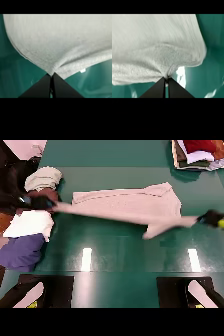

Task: Fold the shirts.

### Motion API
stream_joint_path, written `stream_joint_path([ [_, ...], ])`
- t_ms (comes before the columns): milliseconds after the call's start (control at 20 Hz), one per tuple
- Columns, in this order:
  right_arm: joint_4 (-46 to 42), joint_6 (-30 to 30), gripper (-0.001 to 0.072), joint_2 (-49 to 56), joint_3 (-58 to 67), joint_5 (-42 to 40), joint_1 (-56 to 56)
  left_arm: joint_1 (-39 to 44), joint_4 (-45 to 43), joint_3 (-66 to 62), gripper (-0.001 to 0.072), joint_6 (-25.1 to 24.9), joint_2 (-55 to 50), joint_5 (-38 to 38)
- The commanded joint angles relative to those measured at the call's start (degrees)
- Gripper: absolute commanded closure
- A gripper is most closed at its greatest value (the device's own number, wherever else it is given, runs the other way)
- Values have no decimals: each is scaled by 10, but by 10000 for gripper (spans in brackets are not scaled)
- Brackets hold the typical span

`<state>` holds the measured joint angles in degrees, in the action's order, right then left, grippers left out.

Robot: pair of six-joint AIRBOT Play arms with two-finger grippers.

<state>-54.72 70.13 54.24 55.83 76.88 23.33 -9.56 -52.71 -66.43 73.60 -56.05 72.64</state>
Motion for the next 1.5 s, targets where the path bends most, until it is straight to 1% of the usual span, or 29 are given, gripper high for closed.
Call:
stream_joint_path([
  [0, 81, 10, 700, -52, 181, -26, -1, 0, 9, -221, 686, 17, 1, 25],
  [200, 81, 10, 700, -73, 383, -42, 2, 0, 9, -471, 686, 35, 1, 31],
  [250, 81, 10, 700, -77, 422, -46, 5, 0, 9, -523, 686, 45, 1, 33],
  [350, 80, 10, 700, -87, 487, -55, 5, 0, 16, -597, 686, 46, 10, 29],
  [450, 69, 10, 700, -98, 532, -54, 5, 0, 24, -601, 686, 52, 45, 16],
  [500, 50, 11, 700, -102, 553, -48, 5, 0, 23, -601, 686, 61, 63, 16],
  [600, -2, 38, 700, -104, 597, -30, 5, 0, 23, -601, 686, 73, 93, 15],
  [650, -25, 40, 700, -104, 617, -16, 5, 0, 23, -601, 687, 75, 102, 16],
  [750, -38, 41, 701, -104, 631, -1, 5, 0, 9, -595, 686, 76, 108, 32],
  [800, -35, 41, 701, -104, 620, -1, 5, 0, -3, -577, 686, 86, 108, 46],
  [900, -33, 41, 701, -103, 574, 12, 5, 0, -18, -498, 687, 90, 108, 58],
  [1050, -34, 45, 701, -57, 497, 75, -16, 0, -26, -327, 686, 89, 90, 70],
  [1150, -36, 45, 701, -5, 448, 116, -62, 0, -26, -207, 686, 87, 68, 69],
  [1300, -85, 45, 701, 94, 376, 131, -146, 0, -26, -66, 686, 60, 6, 47],
  [1400, -105, 59, 701, 162, 333, 129, -177, 0, -26, -14, 686, 45, -54, 12],
  [1450, -104, 63, 701, 197, 317, 120, -184, 0, -26, -5, 686, 39, -91, -17],
])
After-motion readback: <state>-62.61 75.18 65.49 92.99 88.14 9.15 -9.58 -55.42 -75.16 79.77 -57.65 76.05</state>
